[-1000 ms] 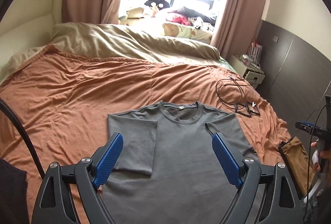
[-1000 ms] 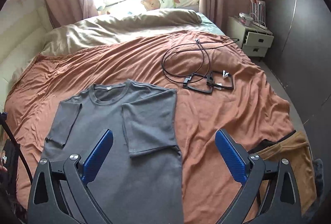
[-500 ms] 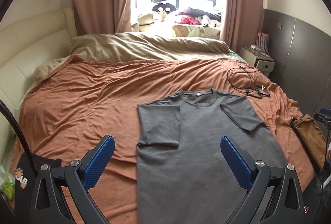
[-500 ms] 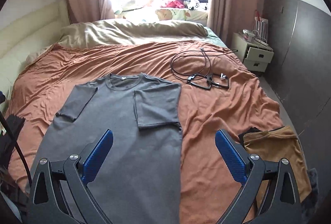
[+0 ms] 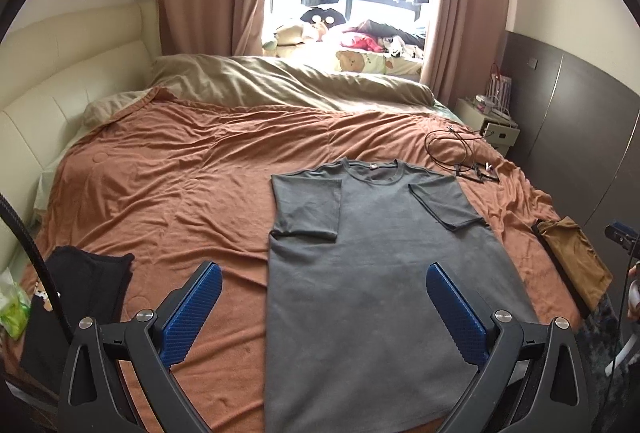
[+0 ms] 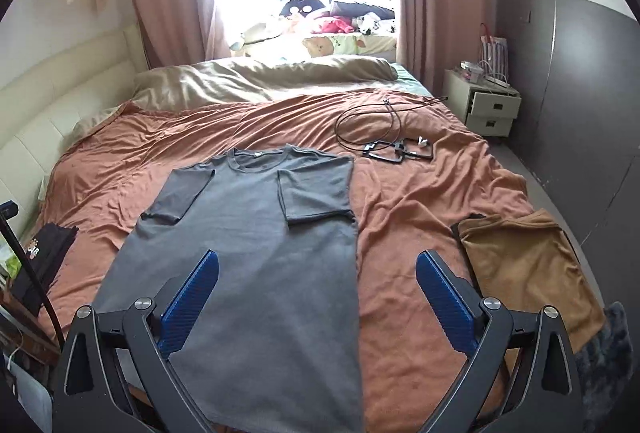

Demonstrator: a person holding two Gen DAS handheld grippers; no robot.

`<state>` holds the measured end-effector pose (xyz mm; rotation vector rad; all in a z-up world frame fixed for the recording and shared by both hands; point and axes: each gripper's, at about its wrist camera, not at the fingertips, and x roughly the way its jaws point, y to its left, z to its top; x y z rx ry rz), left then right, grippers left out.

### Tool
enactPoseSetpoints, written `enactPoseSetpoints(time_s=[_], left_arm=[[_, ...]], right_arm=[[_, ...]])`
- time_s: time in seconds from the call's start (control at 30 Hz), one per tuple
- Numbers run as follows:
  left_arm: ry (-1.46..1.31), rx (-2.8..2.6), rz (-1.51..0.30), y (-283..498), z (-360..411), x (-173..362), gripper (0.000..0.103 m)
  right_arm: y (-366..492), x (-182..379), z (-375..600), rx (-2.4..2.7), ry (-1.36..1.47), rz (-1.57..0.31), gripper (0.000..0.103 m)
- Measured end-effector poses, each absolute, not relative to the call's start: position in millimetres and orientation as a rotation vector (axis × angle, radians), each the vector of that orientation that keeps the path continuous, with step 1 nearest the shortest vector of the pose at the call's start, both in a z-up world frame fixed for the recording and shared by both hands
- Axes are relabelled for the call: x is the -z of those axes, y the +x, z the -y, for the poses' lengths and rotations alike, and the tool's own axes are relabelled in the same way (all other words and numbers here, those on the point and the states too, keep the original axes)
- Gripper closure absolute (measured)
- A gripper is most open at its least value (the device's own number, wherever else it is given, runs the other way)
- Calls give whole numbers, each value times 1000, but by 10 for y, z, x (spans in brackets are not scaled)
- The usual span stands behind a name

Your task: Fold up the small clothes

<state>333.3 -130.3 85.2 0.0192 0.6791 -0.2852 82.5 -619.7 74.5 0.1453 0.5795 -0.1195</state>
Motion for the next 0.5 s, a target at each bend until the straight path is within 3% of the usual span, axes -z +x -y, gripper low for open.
enactPoseSetpoints(time_s=[0.5], left_arm=[[32,344,-609,2239,956,-695,0]], right_arm=[[-222,-535,6101,83,218,-565,4]])
